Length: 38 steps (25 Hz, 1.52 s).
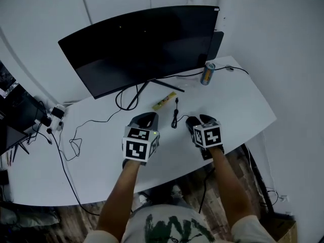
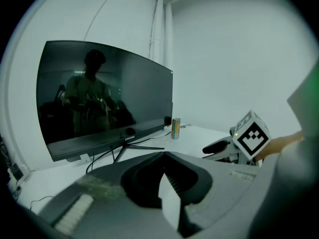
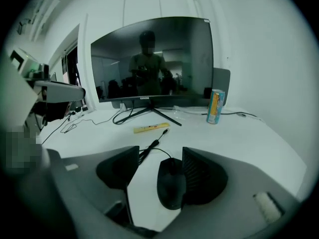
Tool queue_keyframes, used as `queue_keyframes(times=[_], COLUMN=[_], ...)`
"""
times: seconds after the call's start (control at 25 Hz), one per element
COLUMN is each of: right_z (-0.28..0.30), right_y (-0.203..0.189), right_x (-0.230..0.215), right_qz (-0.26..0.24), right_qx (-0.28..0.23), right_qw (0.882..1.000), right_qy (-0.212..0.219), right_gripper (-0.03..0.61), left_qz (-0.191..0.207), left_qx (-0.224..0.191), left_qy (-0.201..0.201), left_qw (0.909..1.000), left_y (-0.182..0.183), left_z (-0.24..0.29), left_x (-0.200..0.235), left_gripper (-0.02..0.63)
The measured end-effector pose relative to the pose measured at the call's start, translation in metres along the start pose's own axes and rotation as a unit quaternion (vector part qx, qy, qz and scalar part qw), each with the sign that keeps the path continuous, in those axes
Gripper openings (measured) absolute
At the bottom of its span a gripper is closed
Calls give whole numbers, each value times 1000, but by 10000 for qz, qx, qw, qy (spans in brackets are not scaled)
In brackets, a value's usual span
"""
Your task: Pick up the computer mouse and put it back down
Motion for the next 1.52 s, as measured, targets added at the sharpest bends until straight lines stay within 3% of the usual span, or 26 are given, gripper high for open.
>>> queue_keyframes(times=[0.4,0.72,0.92,1.52], right_z=[-62,-100,-116,-121], right_y=[69,100,110,105], right_x=[42,69,74,70], right_qz=[-210,-249,-289,-243], right_qx=[-939,-1582,-1973,-2005], right_qw=[9954,9871,9799,9794], right_qy=[-10,90,34,48], right_gripper=[193,135,1,0], left_qz=[-105,-100,-50,19], left_qx=[-515,-656,-685,-659], left_qy=[139,166,153,84], left_qw=[9985,9977,9975,9978], left_y=[34,38,39,38], left_z=[-37,-53,-54,-49], left_x=[17,23,22,16], left_gripper=[4,3,5,5])
Point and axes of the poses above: the fingertips, and each gripper's own axes: z forward along the fingers, x to its left, y out of its top, the point moved 3 cm from there along -z, backward along the fingers, and after that the axes turned 1 degree about z, right-handed, at the moved point
